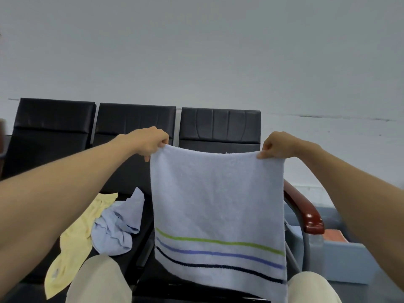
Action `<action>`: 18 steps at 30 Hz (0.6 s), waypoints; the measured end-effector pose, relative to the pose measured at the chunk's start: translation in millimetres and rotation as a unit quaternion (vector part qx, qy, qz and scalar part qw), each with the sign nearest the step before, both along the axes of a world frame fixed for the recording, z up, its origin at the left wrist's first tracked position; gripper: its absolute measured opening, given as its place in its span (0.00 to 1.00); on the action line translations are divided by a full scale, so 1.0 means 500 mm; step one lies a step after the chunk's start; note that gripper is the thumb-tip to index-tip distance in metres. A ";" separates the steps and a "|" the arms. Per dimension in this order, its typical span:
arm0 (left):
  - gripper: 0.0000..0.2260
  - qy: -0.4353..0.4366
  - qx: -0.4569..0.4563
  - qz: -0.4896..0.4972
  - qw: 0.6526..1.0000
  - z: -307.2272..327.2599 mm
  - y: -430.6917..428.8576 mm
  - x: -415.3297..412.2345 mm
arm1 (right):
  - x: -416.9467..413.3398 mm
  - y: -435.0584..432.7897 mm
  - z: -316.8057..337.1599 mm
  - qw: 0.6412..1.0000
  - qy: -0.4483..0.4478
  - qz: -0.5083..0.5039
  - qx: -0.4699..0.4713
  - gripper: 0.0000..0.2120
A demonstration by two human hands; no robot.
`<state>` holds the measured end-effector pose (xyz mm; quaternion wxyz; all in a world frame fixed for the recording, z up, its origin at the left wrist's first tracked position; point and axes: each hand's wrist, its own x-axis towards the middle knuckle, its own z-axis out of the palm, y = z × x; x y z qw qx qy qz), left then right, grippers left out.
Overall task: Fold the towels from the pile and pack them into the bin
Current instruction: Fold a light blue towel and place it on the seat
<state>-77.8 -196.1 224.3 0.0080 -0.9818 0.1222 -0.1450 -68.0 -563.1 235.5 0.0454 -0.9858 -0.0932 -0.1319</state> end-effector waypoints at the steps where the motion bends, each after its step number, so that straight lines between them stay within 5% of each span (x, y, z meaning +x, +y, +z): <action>1: 0.08 -0.001 0.012 0.012 1.000 -0.017 -0.006 0.015 | 0.016 -0.004 -0.018 1.000 0.003 0.002 0.010 0.13; 9: 0.11 0.054 -0.181 0.037 0.981 -0.227 -0.047 0.165 | 0.155 -0.027 -0.215 0.998 0.052 0.013 -0.018 0.08; 18: 0.08 0.019 -0.214 0.032 0.976 -0.440 -0.032 0.252 | 0.213 -0.040 -0.446 0.997 0.034 -0.046 0.058 0.08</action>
